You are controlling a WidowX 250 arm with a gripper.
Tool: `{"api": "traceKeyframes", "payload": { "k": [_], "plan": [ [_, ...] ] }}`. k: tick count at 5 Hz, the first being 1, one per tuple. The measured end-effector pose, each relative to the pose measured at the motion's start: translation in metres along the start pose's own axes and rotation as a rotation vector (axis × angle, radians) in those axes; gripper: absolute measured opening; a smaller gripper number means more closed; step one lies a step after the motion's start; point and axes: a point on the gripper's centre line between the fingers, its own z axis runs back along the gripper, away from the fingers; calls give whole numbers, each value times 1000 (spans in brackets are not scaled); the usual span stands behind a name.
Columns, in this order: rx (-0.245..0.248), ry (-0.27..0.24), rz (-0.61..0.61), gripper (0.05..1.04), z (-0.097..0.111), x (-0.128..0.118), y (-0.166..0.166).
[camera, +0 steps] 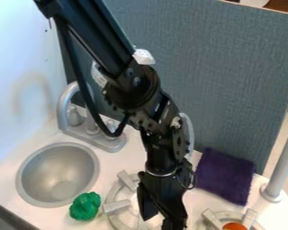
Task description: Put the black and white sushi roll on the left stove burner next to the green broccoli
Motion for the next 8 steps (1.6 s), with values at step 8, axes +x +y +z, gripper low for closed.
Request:
{"api": "traceKeyframes", "payload": {
  "k": [8],
  "plan": [
    [105,147,5,965,-74,5,2]
  ]
}}
